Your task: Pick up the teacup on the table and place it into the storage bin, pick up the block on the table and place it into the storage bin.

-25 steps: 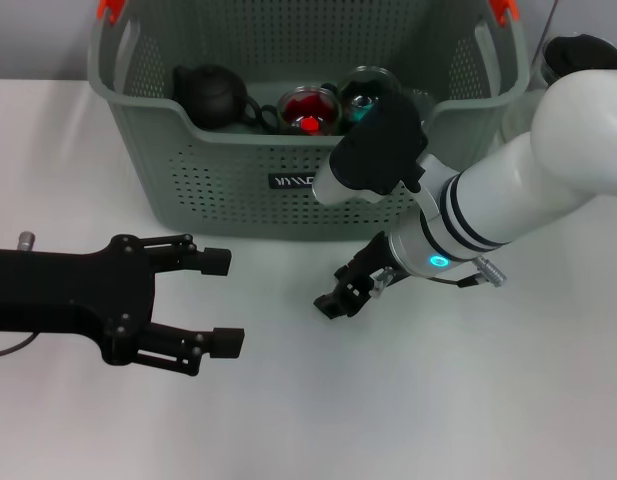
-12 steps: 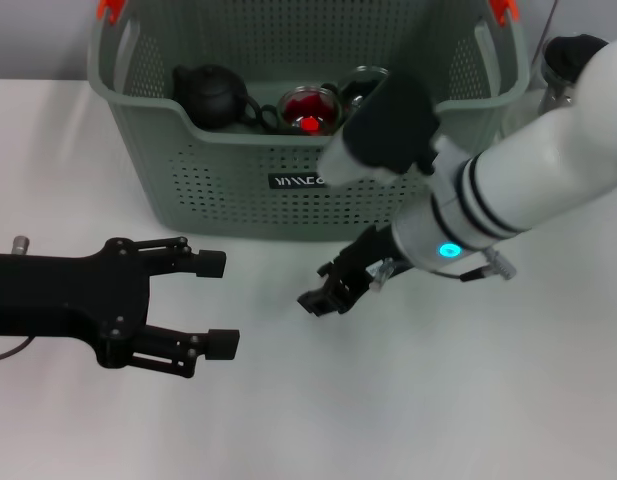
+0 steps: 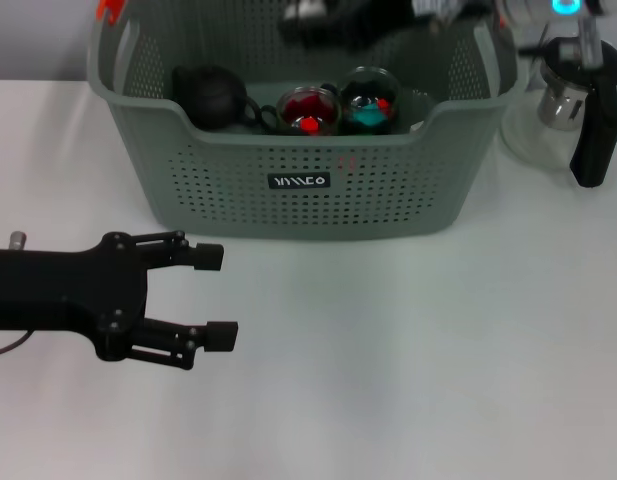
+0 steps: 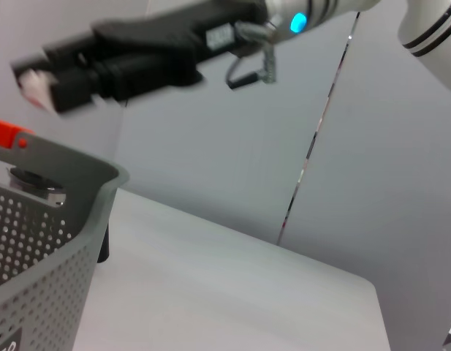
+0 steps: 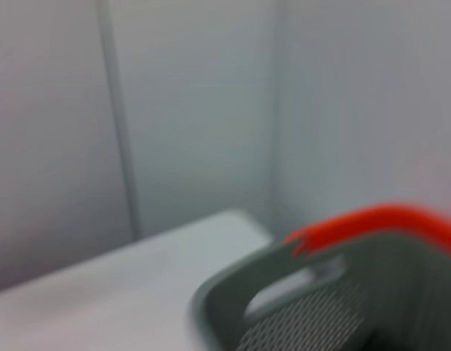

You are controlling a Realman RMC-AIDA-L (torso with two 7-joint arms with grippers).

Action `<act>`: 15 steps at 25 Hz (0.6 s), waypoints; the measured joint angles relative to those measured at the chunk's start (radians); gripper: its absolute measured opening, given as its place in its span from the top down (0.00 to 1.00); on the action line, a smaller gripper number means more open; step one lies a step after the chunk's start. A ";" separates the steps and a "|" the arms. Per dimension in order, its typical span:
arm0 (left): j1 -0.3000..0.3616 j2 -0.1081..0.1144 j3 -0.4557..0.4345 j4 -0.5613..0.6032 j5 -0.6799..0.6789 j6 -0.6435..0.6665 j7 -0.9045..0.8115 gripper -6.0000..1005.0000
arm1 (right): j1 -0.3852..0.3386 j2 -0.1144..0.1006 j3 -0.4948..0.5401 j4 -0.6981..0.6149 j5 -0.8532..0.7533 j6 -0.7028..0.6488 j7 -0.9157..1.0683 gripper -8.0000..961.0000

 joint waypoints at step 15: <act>-0.002 0.002 -0.001 -0.002 -0.038 -0.001 0.000 0.05 | 0.133 -0.020 0.058 0.418 -0.006 0.270 -0.160 0.37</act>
